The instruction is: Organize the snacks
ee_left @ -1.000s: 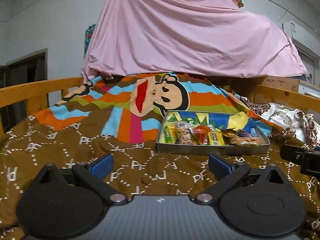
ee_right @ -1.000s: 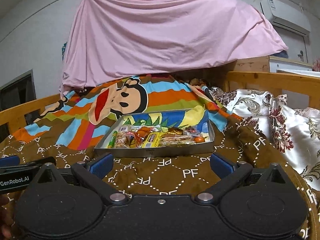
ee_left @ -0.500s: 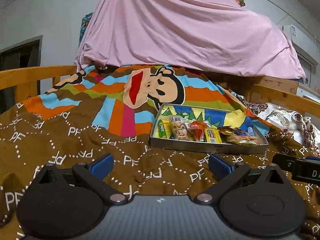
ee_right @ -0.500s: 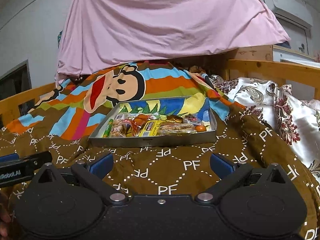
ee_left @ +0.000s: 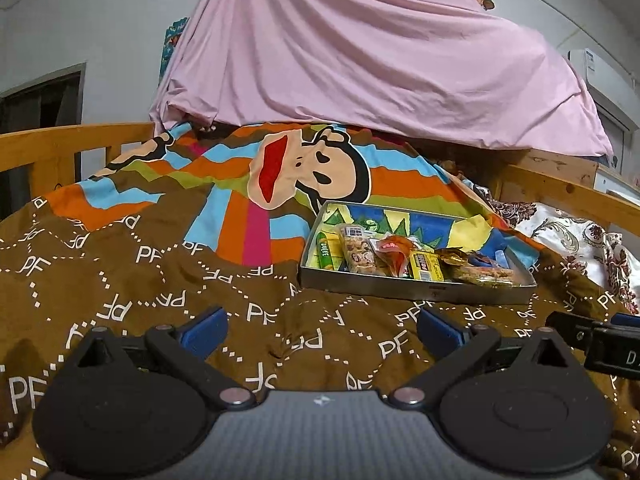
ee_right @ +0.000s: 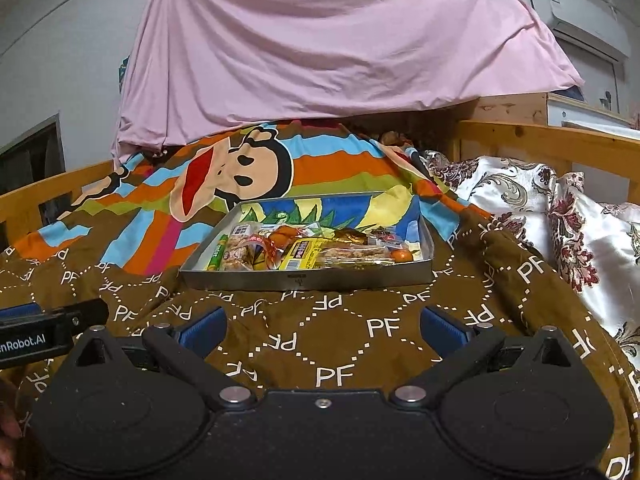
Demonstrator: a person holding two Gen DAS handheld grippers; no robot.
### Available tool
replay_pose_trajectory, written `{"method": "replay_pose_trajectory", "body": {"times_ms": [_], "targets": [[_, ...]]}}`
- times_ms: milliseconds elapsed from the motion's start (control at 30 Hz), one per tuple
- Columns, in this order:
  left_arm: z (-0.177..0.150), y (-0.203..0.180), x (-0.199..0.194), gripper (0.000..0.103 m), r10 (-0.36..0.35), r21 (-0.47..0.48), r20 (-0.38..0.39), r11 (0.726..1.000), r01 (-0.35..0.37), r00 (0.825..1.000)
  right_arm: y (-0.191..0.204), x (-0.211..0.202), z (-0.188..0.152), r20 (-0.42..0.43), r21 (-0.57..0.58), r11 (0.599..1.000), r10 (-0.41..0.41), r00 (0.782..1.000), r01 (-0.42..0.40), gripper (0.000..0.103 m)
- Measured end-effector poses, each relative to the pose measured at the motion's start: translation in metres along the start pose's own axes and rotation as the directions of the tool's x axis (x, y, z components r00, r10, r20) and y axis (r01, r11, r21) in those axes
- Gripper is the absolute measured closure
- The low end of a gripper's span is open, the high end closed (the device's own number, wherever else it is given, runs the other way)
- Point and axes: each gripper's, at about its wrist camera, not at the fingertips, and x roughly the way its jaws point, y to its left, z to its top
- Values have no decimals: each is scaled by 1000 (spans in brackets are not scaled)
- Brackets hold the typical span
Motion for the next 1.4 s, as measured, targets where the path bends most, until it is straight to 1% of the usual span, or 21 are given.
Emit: {"method": "replay_pose_trajectory", "body": {"times_ms": [1400], "targets": [[-2,0,1,0,1,3,-9,1000,-1,1000,2,0,-1,0,-9,1000,5,1000,-5,1]]}}
